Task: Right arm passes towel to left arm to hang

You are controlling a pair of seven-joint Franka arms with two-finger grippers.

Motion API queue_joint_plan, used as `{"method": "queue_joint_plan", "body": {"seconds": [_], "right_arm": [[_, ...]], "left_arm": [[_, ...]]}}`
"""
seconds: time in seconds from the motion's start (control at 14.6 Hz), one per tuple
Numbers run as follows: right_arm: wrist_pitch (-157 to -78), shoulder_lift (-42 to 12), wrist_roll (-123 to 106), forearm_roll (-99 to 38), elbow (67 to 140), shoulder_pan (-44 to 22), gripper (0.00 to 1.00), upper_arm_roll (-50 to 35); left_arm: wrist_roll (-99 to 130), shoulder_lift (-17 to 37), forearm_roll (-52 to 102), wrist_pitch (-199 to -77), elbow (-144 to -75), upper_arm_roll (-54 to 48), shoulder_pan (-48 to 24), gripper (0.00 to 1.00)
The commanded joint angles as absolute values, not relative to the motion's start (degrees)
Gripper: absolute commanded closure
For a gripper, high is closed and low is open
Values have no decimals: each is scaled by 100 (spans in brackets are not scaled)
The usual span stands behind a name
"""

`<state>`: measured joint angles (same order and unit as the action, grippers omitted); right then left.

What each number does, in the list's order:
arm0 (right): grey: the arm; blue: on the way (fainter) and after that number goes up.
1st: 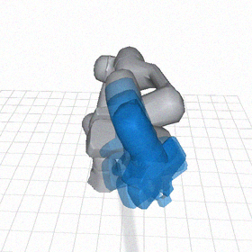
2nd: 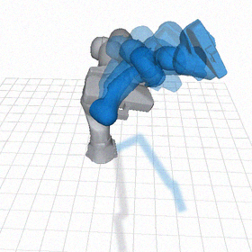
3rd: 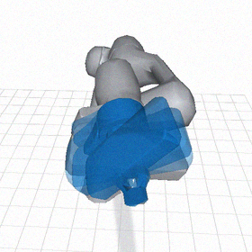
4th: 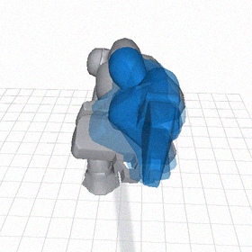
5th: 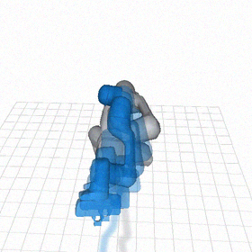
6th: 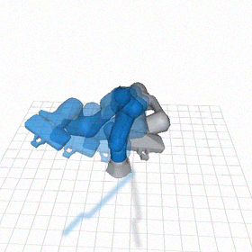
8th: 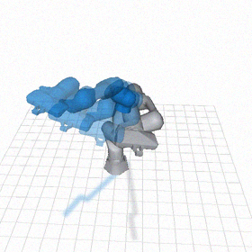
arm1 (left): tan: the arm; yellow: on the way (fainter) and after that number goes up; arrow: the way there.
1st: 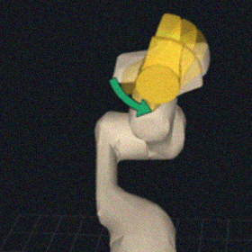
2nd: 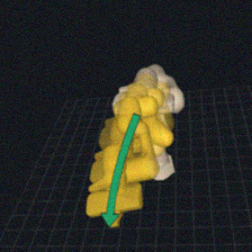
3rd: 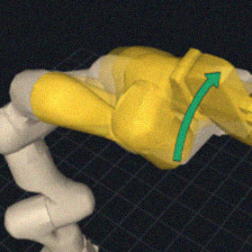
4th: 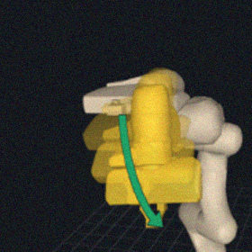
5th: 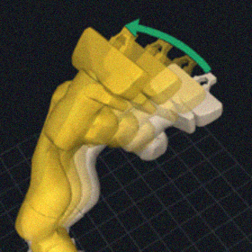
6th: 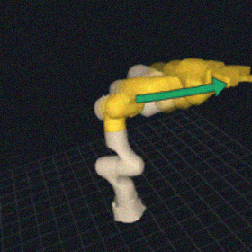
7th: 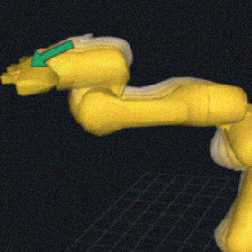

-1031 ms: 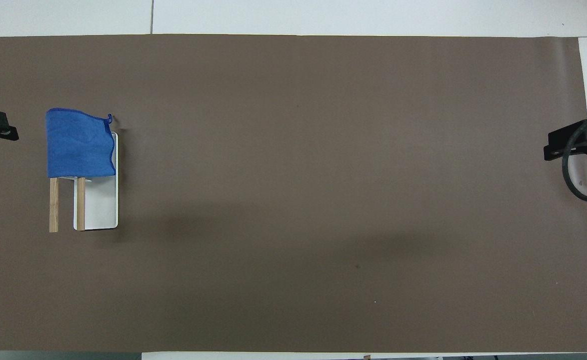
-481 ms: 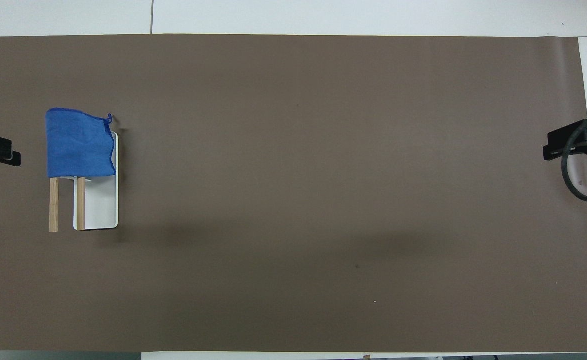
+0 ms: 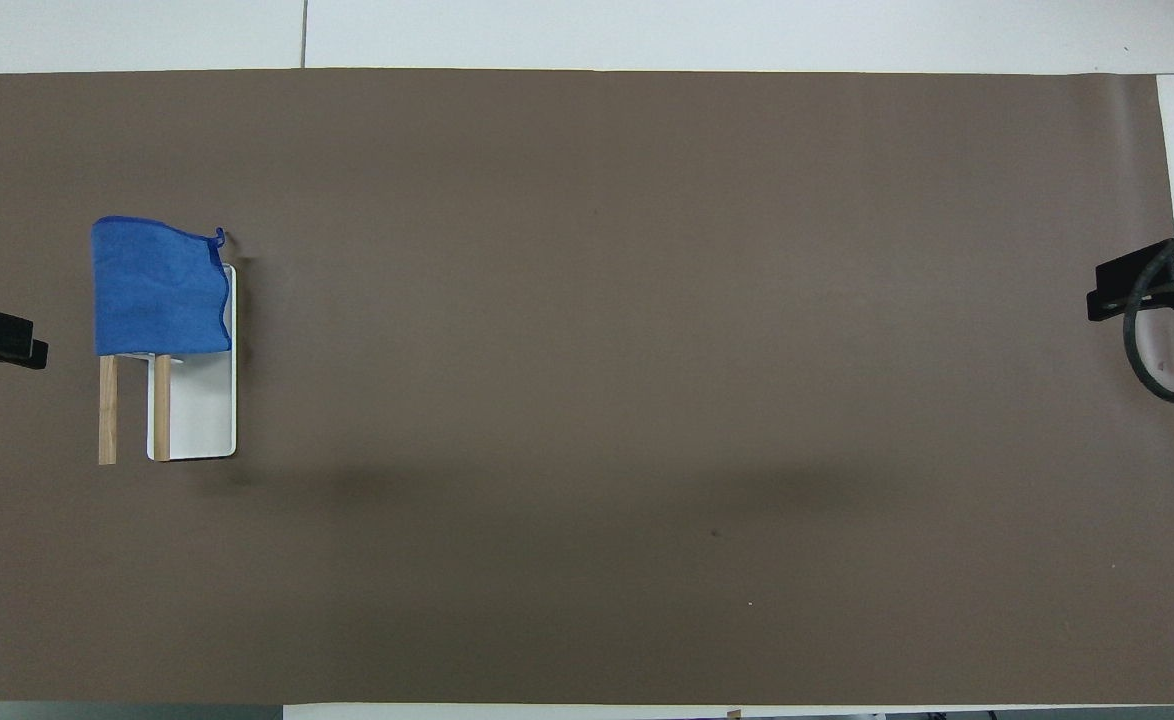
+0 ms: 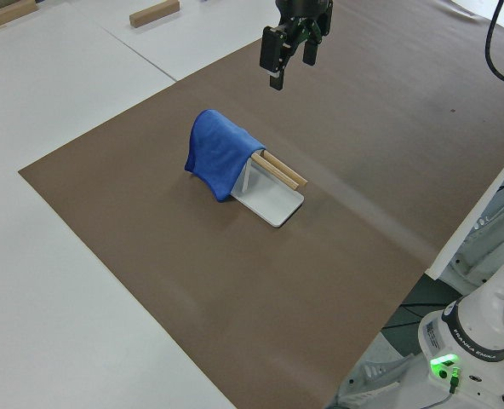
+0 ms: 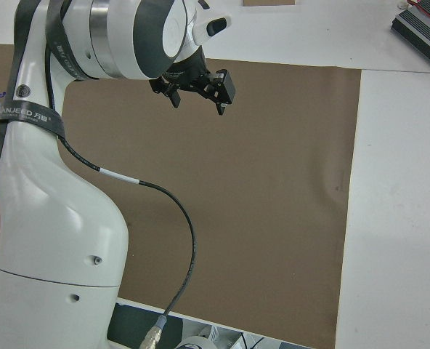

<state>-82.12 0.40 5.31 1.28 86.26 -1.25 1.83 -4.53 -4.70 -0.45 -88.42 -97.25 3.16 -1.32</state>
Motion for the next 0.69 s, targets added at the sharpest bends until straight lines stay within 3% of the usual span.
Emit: {"method": "queue_joint_plan", "body": {"seconds": [0.0, 0.62], "right_arm": [[-8244, 0, 466, 132, 8561, -88, 0, 158], [-8244, 26, 387, 299, 8604, -114, 0, 149]], "left_arm": [[-598, -589, -185, -8974, -9870, 325, -211, 0], [-606, -571, -185, -9018, -9826, 325, -193, 0]]}}
